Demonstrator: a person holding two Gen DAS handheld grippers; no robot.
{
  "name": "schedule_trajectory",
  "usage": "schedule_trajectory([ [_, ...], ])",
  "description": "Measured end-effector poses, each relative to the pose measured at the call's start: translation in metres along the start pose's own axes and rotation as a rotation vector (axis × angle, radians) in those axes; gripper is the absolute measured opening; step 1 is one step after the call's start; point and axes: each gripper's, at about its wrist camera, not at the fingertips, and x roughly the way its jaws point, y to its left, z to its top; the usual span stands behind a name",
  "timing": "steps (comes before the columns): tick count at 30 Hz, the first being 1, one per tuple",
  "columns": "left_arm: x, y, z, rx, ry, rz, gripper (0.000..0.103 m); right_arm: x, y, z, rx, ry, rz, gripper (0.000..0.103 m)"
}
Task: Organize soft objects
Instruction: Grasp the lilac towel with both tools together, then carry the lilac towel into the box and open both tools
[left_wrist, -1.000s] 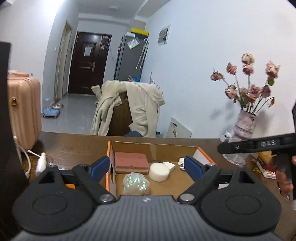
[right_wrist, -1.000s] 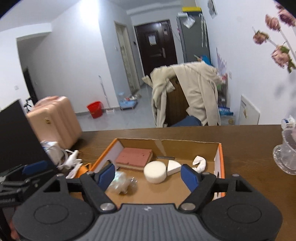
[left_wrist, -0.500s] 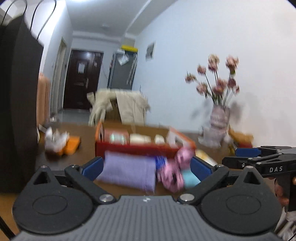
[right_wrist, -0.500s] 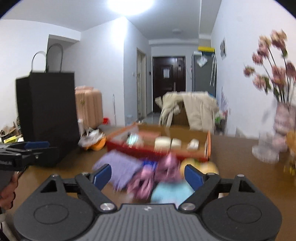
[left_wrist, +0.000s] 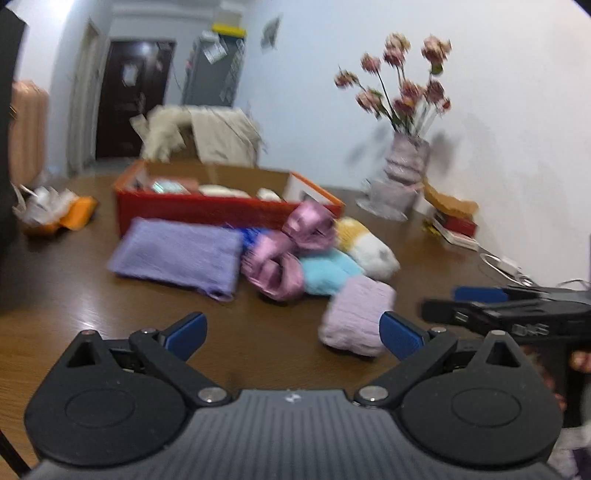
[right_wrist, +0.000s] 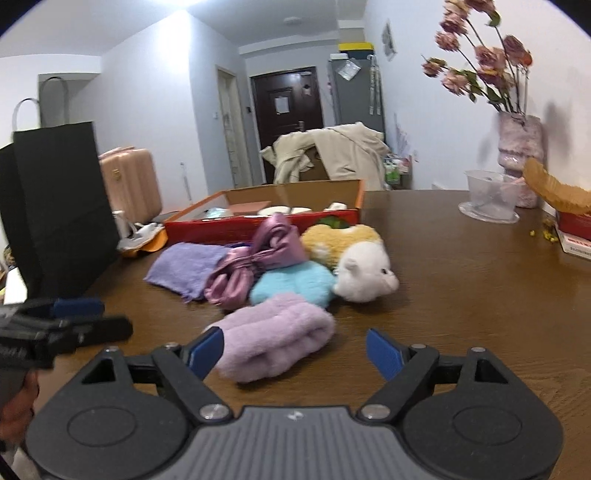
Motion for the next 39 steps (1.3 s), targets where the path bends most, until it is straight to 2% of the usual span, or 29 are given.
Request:
schedule_trajectory([
  [1,0.008,-0.005,0.001,-0.008,0.025,-0.021,0.101,0.007,-0.003,0.003,0.004,0.001,-0.002,0.079],
  [3,0.024,-0.014,0.002,-0.023,0.077,-0.043,0.089,0.023,-0.011,0.011,0.024,0.004,0.011,0.072],
  [5,0.039,-0.019,0.004,-0.040,0.139,-0.062,0.059,0.043,-0.017,0.019,0.041,0.022,0.035,0.064],
  [9,0.062,-0.016,0.007,-0.153,0.217,-0.142,0.044,0.077,-0.024,0.027,0.061,0.063,0.071,0.053],
  [11,0.070,-0.015,0.009,-0.163,0.222,-0.136,0.032,0.083,-0.030,0.026,0.101,0.083,0.074,0.043],
  [13,0.073,-0.009,0.011,-0.178,0.209,-0.103,0.030,0.079,-0.037,0.021,0.151,0.106,0.080,0.035],
  [16,0.067,0.010,0.017,-0.206,0.184,-0.126,0.032,0.056,-0.038,0.009,0.201,0.109,0.089,0.035],
  [20,0.067,0.012,0.025,-0.201,0.165,-0.162,0.059,0.037,-0.043,0.003,0.254,0.074,0.079,0.044],
  [24,0.084,0.003,0.033,-0.181,0.176,-0.189,0.062,0.036,-0.050,0.008,0.296,0.076,0.031,0.044],
  [30,0.106,0.012,0.034,-0.239,0.222,-0.220,0.062,0.026,-0.048,-0.005,0.364,0.130,0.054,0.045],
  [31,0.109,0.013,0.033,-0.252,0.234,-0.236,0.061,0.029,-0.048,-0.009,0.386,0.137,0.067,0.045],
  [33,0.116,0.015,0.030,-0.266,0.266,-0.266,0.051,0.038,-0.050,-0.015,0.432,0.145,0.079,0.043],
  [34,0.116,0.014,0.028,-0.265,0.269,-0.263,0.037,0.041,-0.050,-0.015,0.446,0.136,0.086,0.032],
  [35,0.116,0.014,0.028,-0.259,0.265,-0.259,0.031,0.044,-0.050,-0.014,0.456,0.131,0.093,0.019],
  [37,0.108,0.015,0.034,-0.261,0.243,-0.287,0.025,0.047,-0.047,-0.004,0.441,0.122,0.097,0.017],
  [39,0.097,0.017,0.047,-0.263,0.189,-0.313,0.023,0.048,-0.041,0.015,0.406,0.097,0.118,0.016],
])
